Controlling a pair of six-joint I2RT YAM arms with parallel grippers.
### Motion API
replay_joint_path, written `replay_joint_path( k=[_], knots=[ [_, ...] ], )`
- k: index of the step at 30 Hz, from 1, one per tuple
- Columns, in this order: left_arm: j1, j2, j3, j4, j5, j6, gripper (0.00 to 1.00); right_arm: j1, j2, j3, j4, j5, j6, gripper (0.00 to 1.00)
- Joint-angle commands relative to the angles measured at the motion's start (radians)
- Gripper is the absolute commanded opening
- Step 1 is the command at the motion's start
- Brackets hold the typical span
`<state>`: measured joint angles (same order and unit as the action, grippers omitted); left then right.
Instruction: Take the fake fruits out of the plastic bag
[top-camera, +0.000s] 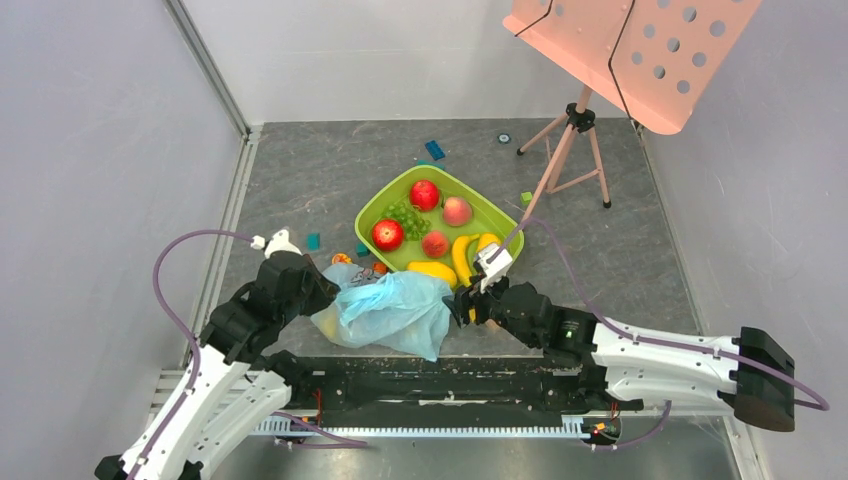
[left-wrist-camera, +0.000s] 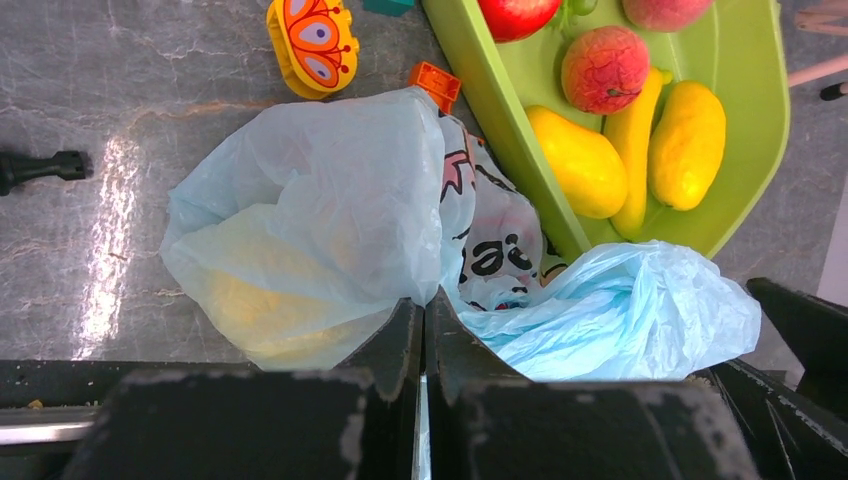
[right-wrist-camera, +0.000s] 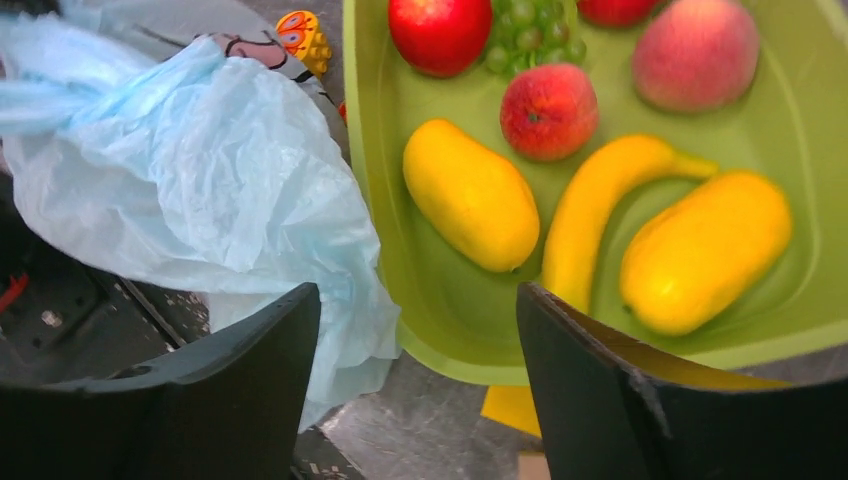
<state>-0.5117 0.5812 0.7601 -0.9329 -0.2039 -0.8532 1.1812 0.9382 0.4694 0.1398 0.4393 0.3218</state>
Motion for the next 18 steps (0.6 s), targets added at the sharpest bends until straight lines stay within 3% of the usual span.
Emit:
replay_joint_path(
  k=[1, 6, 12, 18],
  knots=[
    [0.007, -0.041, 0.009, 0.075, 0.023, 0.097, 0.02, 0.001, -0.020, 0.101, -0.008, -0.111, -0.264, 0.81],
    [0.006, -0.071, 0.006, 0.080, 0.011, 0.121, 0.02, -0.003, 0.031, 0.222, -0.031, -0.112, -0.248, 0.89],
    [0.006, -0.062, -0.015, 0.112, 0.053, 0.120, 0.02, -0.003, 0.255, 0.455, -0.136, -0.220, -0.187, 0.90],
    [0.007, -0.070, -0.020, 0.113, 0.052, 0.123, 0.02, -0.006, 0.412, 0.573, -0.222, -0.234, -0.134, 0.89]
  ],
)
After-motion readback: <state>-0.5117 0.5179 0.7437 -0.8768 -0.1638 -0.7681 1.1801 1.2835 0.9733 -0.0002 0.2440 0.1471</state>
